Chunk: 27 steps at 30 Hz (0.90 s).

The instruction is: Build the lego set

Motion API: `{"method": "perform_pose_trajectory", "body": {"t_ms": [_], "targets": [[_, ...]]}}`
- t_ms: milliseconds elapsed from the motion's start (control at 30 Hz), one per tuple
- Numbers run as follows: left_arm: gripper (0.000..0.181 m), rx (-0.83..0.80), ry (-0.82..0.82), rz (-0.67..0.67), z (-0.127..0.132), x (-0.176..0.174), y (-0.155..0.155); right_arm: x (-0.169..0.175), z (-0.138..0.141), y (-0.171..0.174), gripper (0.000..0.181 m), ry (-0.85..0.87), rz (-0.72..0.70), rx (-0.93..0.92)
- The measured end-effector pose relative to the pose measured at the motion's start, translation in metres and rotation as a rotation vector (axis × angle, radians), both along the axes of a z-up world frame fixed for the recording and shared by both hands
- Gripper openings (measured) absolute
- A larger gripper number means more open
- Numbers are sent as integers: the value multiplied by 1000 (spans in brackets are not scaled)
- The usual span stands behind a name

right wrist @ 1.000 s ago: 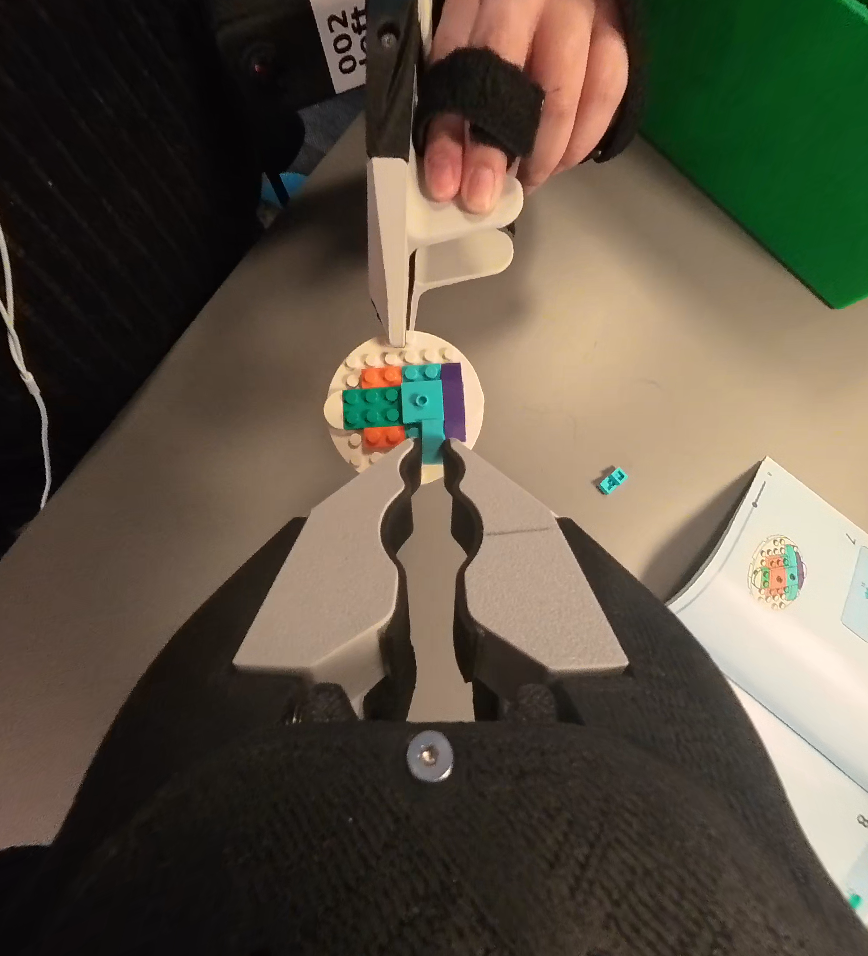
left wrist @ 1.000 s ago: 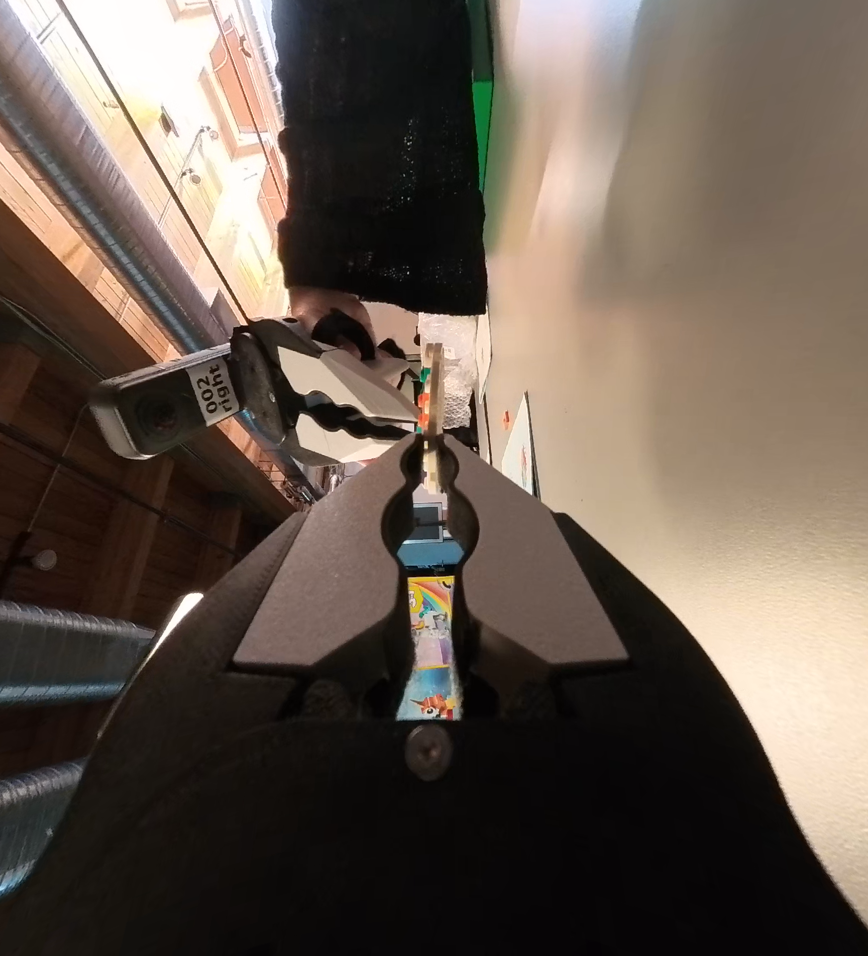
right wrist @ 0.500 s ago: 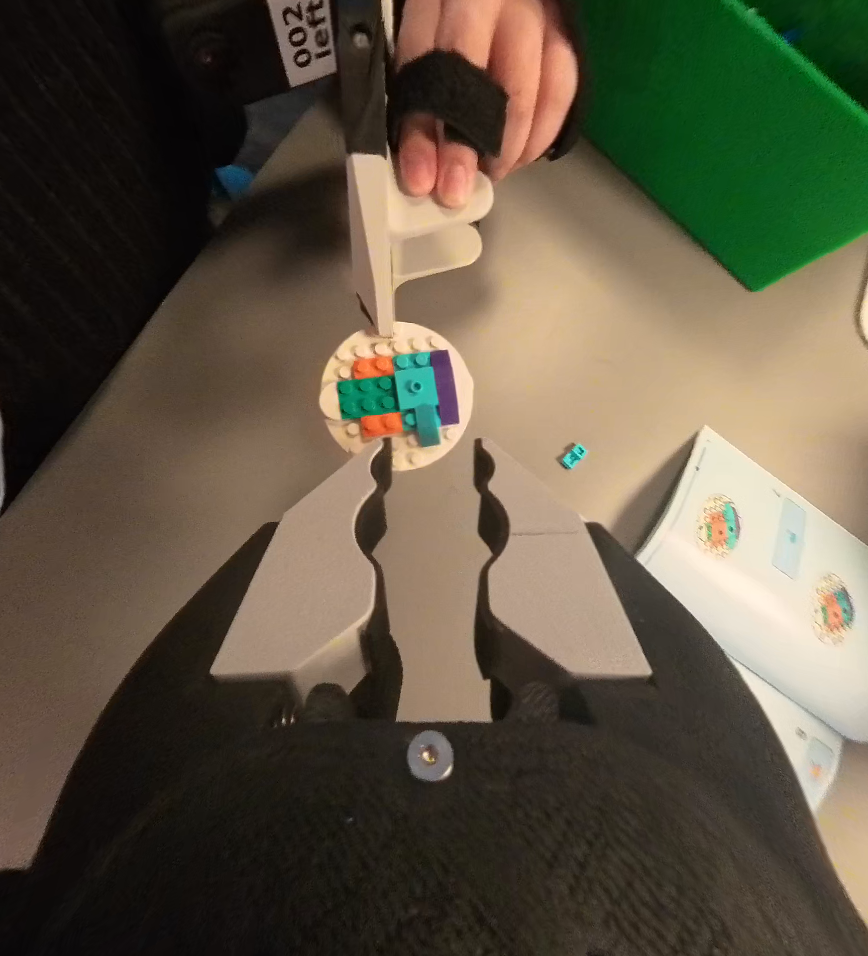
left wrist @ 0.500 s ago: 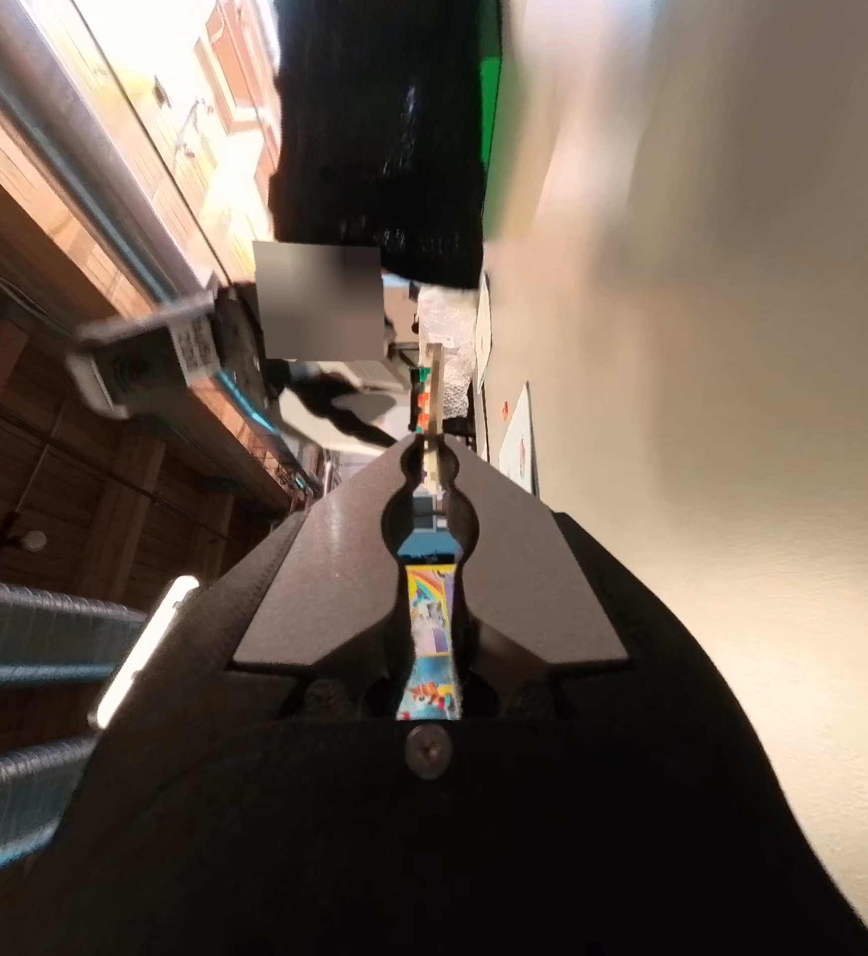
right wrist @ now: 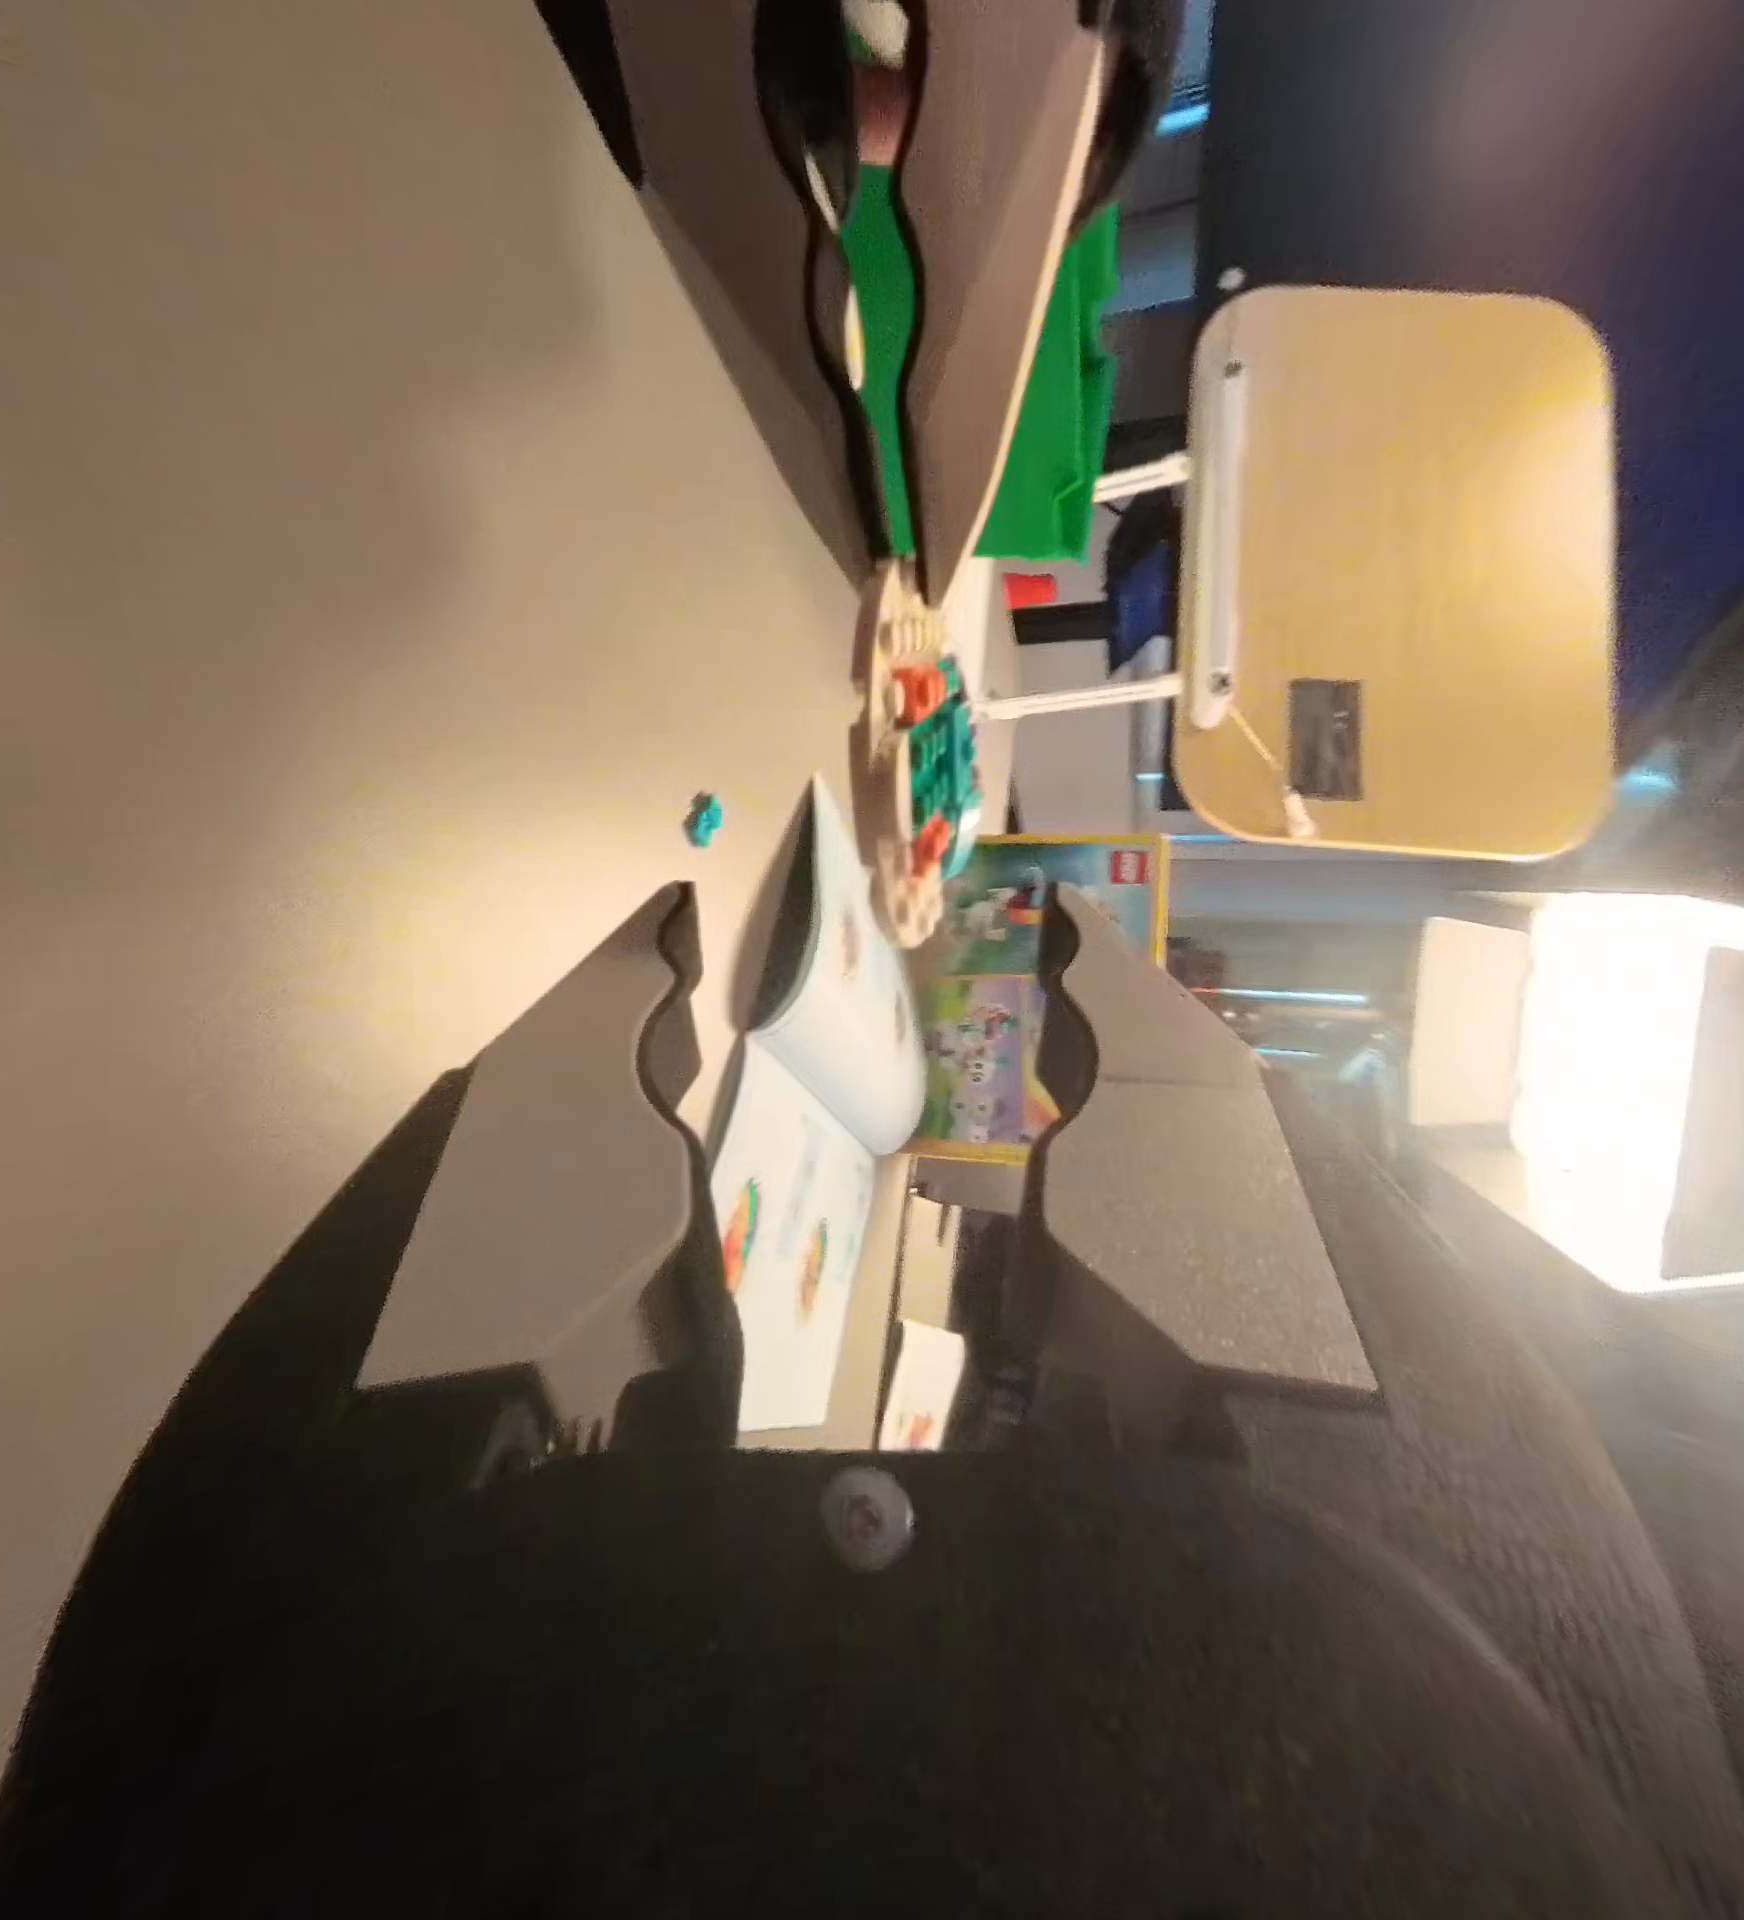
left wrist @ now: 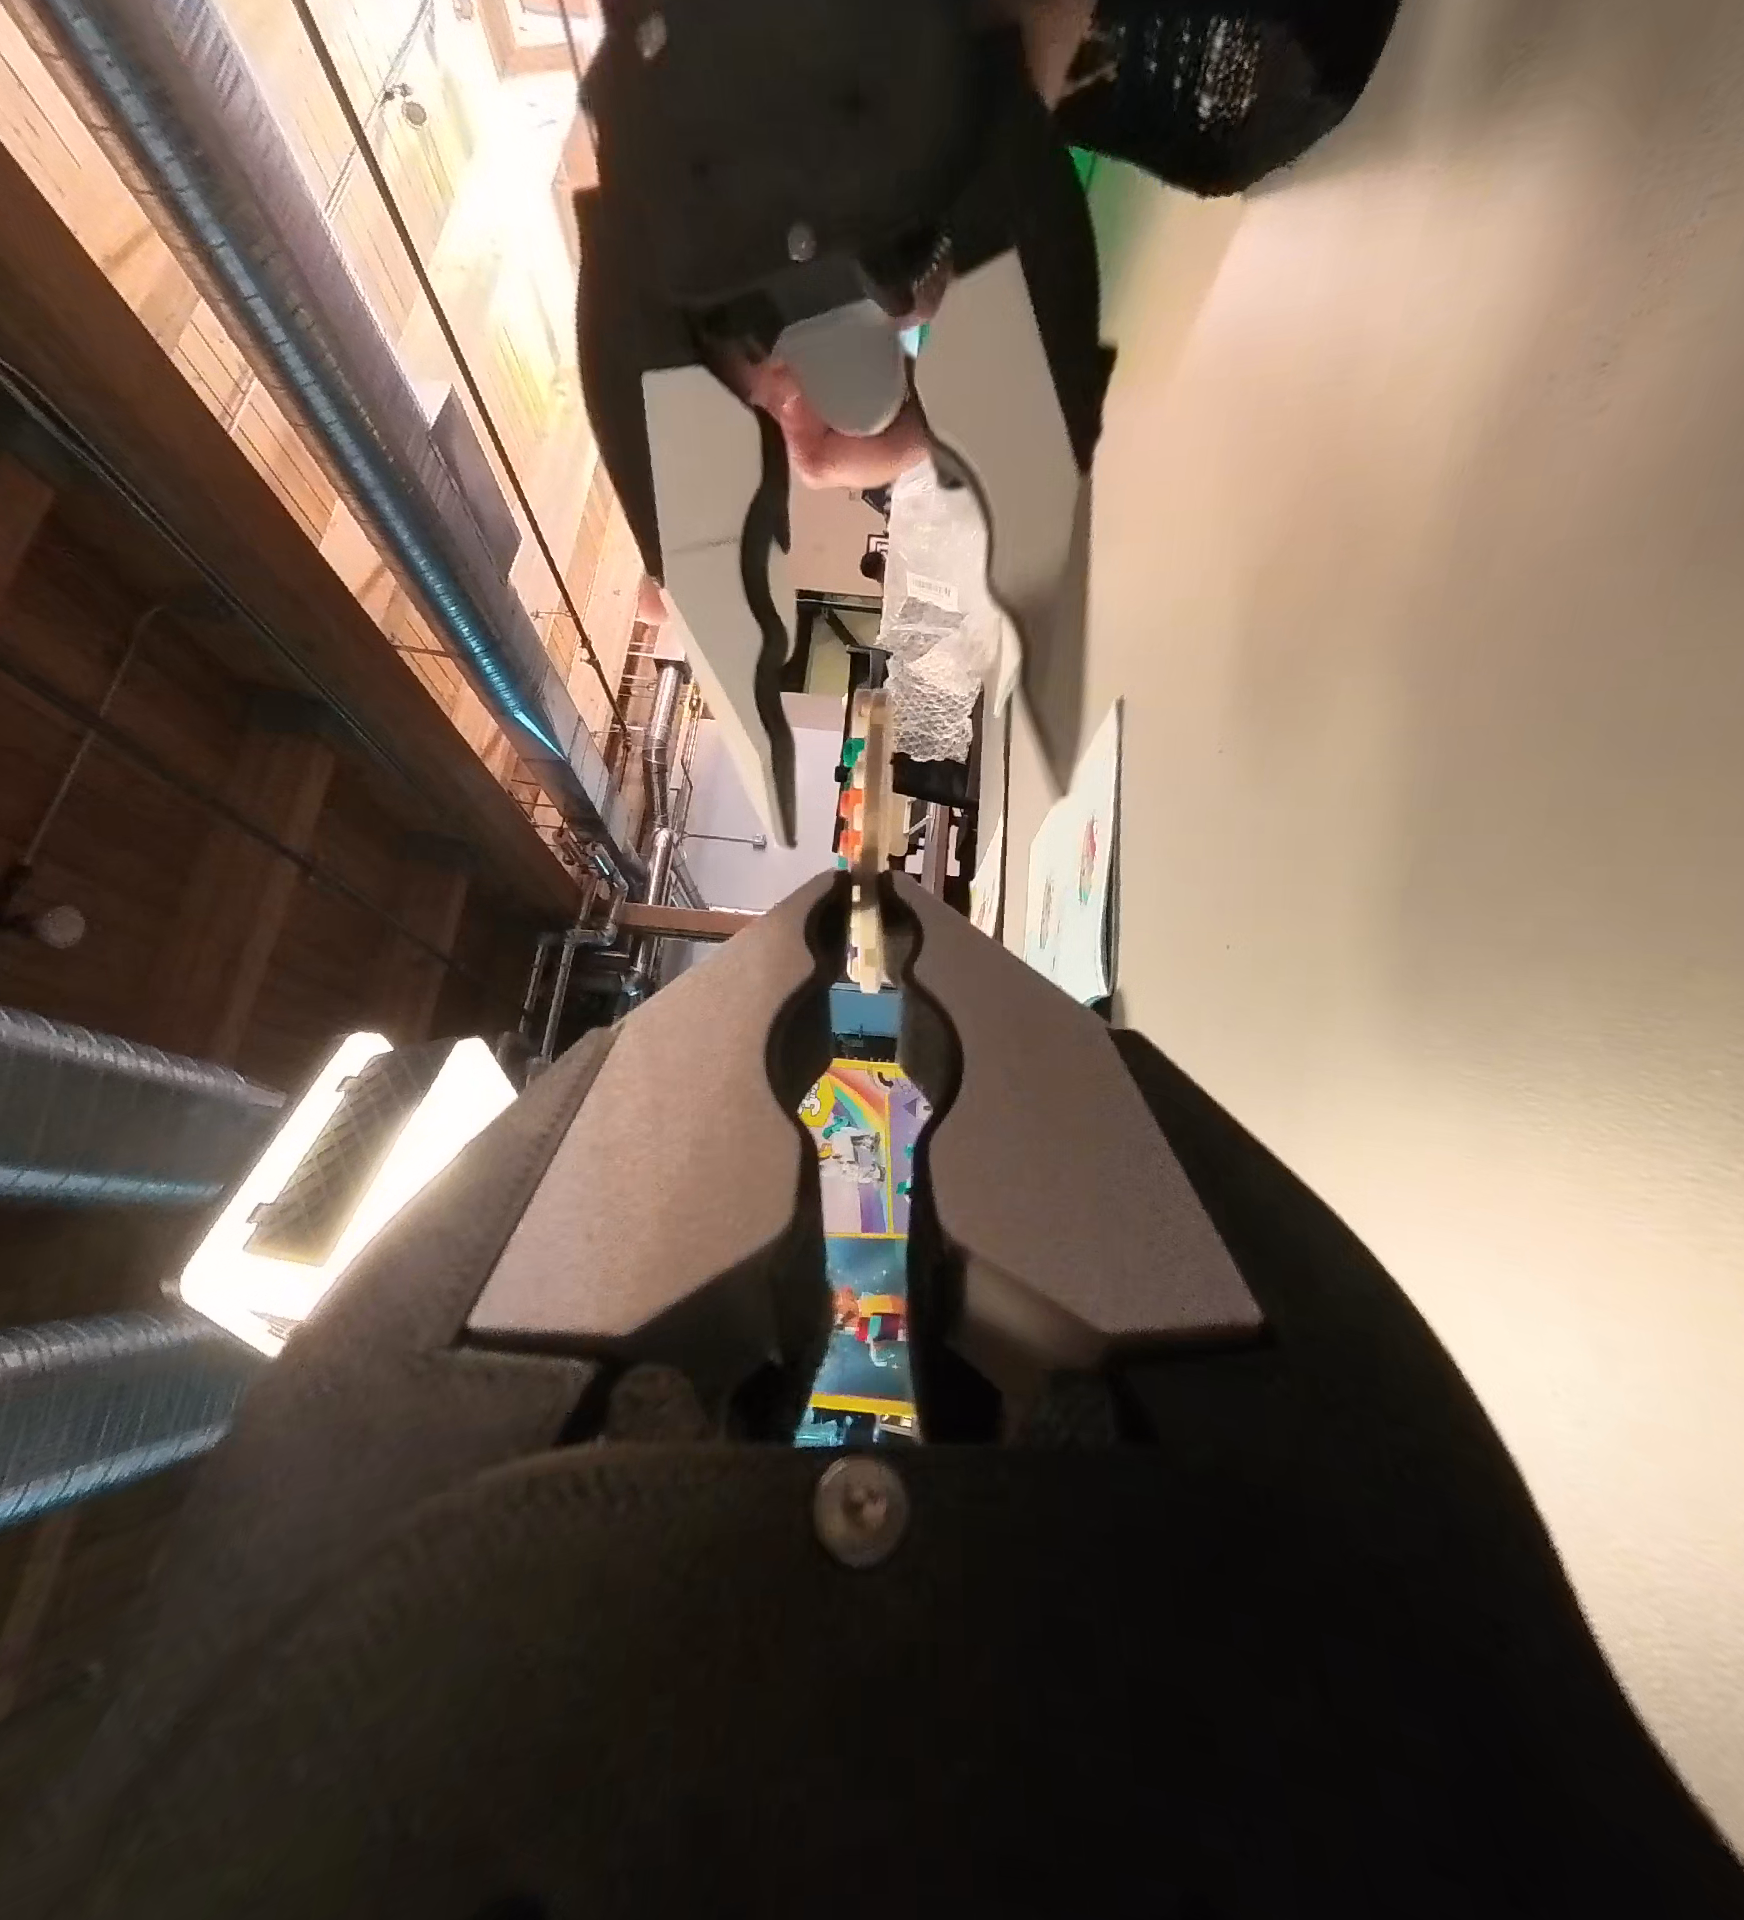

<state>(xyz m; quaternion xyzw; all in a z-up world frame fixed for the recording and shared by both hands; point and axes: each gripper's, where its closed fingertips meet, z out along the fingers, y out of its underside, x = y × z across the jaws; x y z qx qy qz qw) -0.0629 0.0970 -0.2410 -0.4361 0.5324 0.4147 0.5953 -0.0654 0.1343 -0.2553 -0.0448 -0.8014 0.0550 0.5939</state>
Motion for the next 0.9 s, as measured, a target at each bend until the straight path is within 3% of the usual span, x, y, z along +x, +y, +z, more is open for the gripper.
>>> {"method": "perform_pose_trajectory", "body": {"t_ms": [100, 567, 900], "targets": [[4, -5, -4, -3, -1, 0, 0, -6, 5, -3, 50, 80, -13, 55], [4, -23, 3, -13, -6, 3, 0, -15, 4, -5, 12, 157, -47, 101], [4, -42, 46, -22, -15, 8, 0, -13, -1, -4, 7, 134, -41, 169]]}}
